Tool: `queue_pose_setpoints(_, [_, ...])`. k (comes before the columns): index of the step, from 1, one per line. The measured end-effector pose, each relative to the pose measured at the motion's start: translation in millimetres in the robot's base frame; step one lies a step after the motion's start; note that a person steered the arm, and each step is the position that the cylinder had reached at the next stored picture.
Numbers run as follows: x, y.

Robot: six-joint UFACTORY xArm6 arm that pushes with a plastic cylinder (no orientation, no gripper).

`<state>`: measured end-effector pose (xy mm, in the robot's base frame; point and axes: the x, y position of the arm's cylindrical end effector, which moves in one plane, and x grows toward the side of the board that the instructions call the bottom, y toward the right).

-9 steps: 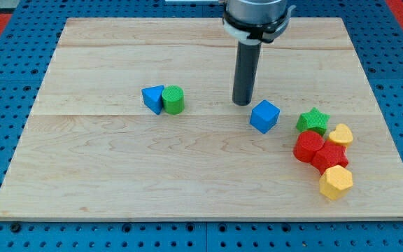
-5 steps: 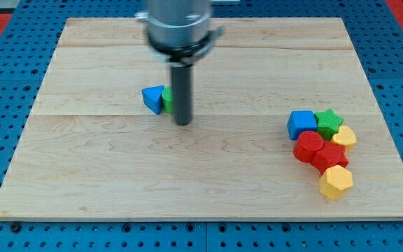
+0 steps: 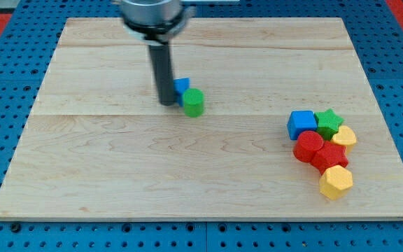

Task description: Arrange the green circle and blue triangle vertically to each other

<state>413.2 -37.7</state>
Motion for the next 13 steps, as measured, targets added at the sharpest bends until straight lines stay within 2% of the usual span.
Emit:
queue_pose_setpoints(1, [-2, 53])
queue_pose_setpoints(3, [31, 123])
queue_pose_setpoints(4, [4, 77])
queue_pose_setpoints(5, [-14, -22])
queue_pose_setpoints(6, [-34, -69])
queue_pose_setpoints(7, [-63, -11])
queue_pose_setpoints(8, [-25, 49])
queue_pose_setpoints(10, [-71, 55])
queue_pose_setpoints(12, [-34, 139])
queue_pose_setpoints(13, [-12, 161])
